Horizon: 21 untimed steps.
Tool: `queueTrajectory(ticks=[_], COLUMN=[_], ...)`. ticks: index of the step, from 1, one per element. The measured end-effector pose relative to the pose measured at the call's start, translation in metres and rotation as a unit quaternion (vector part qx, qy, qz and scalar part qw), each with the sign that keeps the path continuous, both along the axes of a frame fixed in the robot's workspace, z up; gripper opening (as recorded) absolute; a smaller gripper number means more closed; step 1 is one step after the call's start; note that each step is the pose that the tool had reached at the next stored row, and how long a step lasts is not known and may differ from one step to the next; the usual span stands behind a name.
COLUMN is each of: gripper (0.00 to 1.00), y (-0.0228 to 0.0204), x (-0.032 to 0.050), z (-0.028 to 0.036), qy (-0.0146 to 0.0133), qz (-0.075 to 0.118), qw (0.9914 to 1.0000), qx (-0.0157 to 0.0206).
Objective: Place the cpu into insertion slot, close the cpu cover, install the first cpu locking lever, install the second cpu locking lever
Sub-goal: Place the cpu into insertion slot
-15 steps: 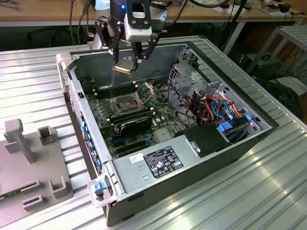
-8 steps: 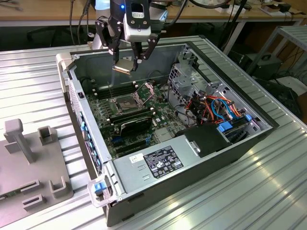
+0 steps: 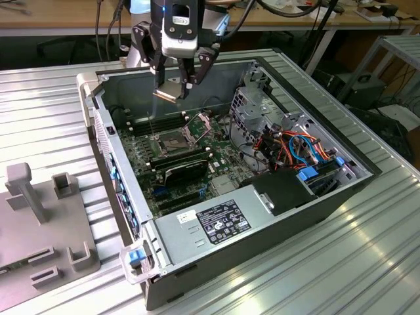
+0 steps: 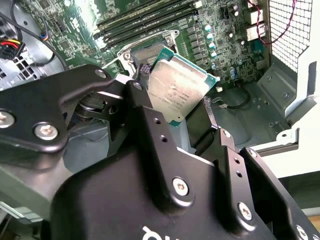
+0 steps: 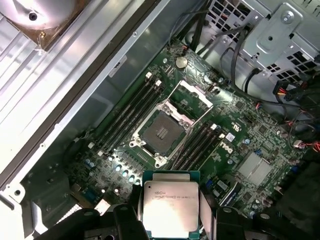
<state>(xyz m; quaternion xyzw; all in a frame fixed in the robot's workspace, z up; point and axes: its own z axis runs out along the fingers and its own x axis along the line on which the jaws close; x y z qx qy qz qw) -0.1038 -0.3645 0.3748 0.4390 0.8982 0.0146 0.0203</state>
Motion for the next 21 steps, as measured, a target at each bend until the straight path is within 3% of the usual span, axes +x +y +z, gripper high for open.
queueTrajectory(ticks=[4,19,21], gripper=[0.55,0.55,0.55], y=[0.0000,0.0000,0.0001], x=[0.0000,0.0000,0.0002], z=[-0.0002,-0.0003,-0.0009], qy=[0.0000,0.0000,-0.0001], qz=[-0.017,-0.018,-0.025], qw=[0.99986,0.99985,0.99969], qx=[0.0000,-0.0002,-0.0001])
